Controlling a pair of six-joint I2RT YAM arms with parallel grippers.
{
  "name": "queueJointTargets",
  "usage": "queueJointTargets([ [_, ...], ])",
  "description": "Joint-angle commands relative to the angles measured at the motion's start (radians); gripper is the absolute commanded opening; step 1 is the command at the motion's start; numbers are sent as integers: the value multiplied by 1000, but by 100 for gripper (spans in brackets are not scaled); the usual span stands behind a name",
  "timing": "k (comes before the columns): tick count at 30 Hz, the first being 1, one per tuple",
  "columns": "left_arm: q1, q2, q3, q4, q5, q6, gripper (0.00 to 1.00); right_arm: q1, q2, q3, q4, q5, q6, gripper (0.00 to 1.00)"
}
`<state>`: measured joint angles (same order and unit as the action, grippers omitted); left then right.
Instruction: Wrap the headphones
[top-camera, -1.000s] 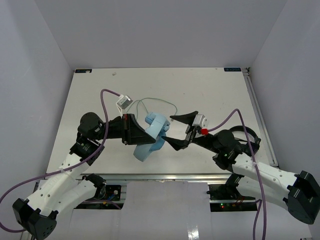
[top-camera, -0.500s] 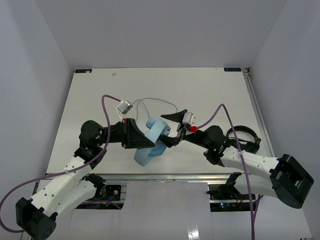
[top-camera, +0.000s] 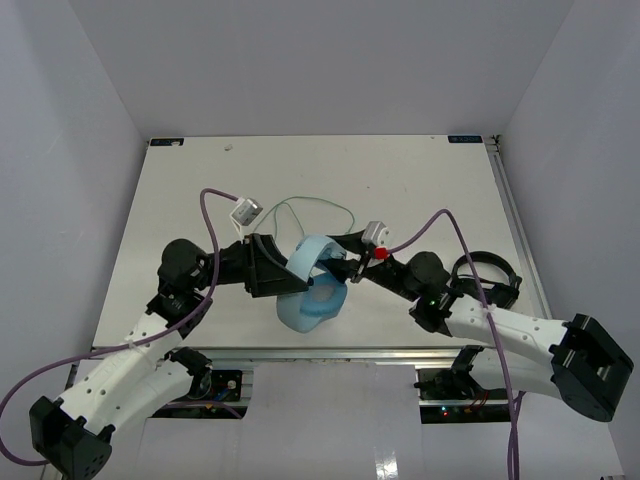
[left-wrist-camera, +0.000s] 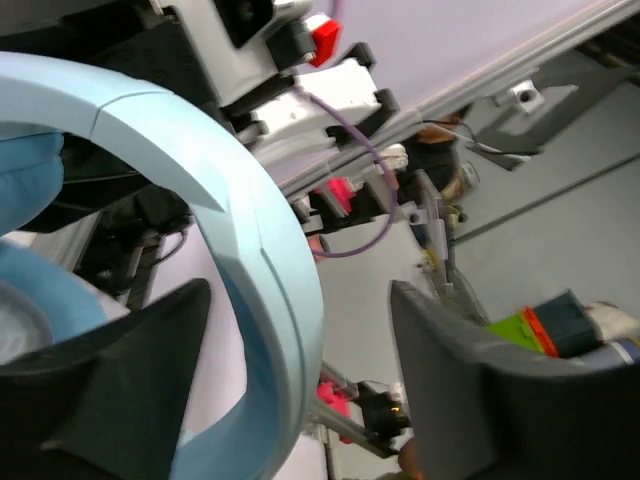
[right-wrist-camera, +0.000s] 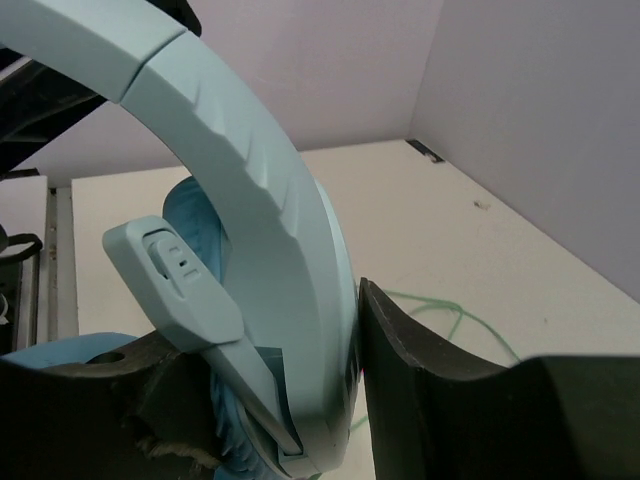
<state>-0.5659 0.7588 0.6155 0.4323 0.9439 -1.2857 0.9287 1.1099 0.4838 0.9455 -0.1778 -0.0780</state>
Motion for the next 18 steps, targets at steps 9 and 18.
queueJointTargets([
  [9,-2,135,456,-937,-759,753,93,-2,-90,265,-757,605,188,8],
  [18,-5,251,507,-1048,-1075,871,78,-9,-20,338,-980,769,303,8],
])
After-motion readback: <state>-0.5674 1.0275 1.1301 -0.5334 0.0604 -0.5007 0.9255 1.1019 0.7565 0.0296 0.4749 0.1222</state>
